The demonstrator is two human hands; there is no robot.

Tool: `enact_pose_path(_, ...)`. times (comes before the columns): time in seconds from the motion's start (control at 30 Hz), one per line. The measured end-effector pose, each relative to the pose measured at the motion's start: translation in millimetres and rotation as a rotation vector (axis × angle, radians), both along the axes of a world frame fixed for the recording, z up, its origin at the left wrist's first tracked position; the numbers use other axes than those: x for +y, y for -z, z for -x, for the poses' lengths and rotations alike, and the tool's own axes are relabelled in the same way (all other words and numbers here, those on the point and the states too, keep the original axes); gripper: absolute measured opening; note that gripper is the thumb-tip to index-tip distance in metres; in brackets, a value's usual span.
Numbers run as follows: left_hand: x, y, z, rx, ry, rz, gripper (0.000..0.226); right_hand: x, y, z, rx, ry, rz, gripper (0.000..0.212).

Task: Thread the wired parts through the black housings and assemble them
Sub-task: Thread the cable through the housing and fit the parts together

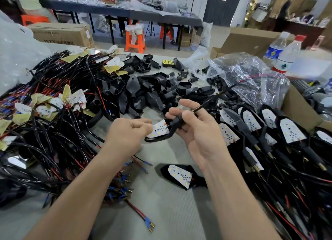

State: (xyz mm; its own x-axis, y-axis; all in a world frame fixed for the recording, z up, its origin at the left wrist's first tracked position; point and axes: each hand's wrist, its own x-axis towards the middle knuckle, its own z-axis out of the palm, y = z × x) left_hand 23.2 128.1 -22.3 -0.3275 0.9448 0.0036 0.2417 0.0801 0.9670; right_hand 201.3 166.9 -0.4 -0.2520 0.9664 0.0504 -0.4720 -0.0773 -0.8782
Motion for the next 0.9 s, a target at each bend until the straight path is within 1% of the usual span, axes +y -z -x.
enact_pose_path(0.1, -4, -5, -3, 0.057, 0.169, 0.004, 0.025, 2, -1, 0, 0.086, 0.038, -0.005, 0.023)
enact_pose_path(0.27, -5, -6, -9, 0.152, 0.303, -0.006, 0.020, 2, 0, 5, 0.208, 0.005, 0.046, 0.024)
enact_pose_path(0.43, -4, -2, -14, 0.124, 0.248, -0.040, 0.032, 3, 1, 5, 0.295, -0.008, 0.104, 0.026)
enact_pose_path(0.5, -3, -2, -14, 0.149, 0.226, -0.033, 0.030, 3, 2, 3, 0.300, -0.028, 0.109, 0.026)
enact_pose_path(0.57, -5, -3, -15, 0.201, 0.136, -0.052, 0.024, 4, 2, 2, 0.328, -0.047, 0.111, 0.026)
enact_pose_path(0.67, -9, -5, -17, 0.296, -0.046, -0.161, 0.020, 5, 1, 1, 0.412, -0.058, 0.125, 0.024)
enact_pose_path(0.7, -10, -6, -16, 0.276, -0.076, -0.171, 0.020, 5, 0, 0, 0.449, -0.065, 0.125, 0.022)
enact_pose_path(0.73, -10, -5, -16, 0.198, -0.071, -0.138, 0.021, 5, -1, -1, 0.490, -0.075, 0.119, 0.019)
enact_pose_path(0.77, -9, -6, -16, 0.052, -0.023, -0.061, 0.024, 5, -1, -2, 0.536, -0.084, 0.111, 0.017)
enact_pose_path(0.83, -7, -9, -19, -0.262, 0.173, 0.138, 0.019, 5, -2, -5, 0.619, -0.106, 0.097, 0.017)
enact_pose_path(0.87, -8, -10, -22, -0.375, 0.274, 0.195, 0.019, 4, -3, -6, 0.645, -0.115, 0.094, 0.017)
enact_pose_path(0.9, -8, -12, -25, -0.456, 0.329, 0.209, 0.023, 2, -3, -7, 0.667, -0.128, 0.096, 0.017)
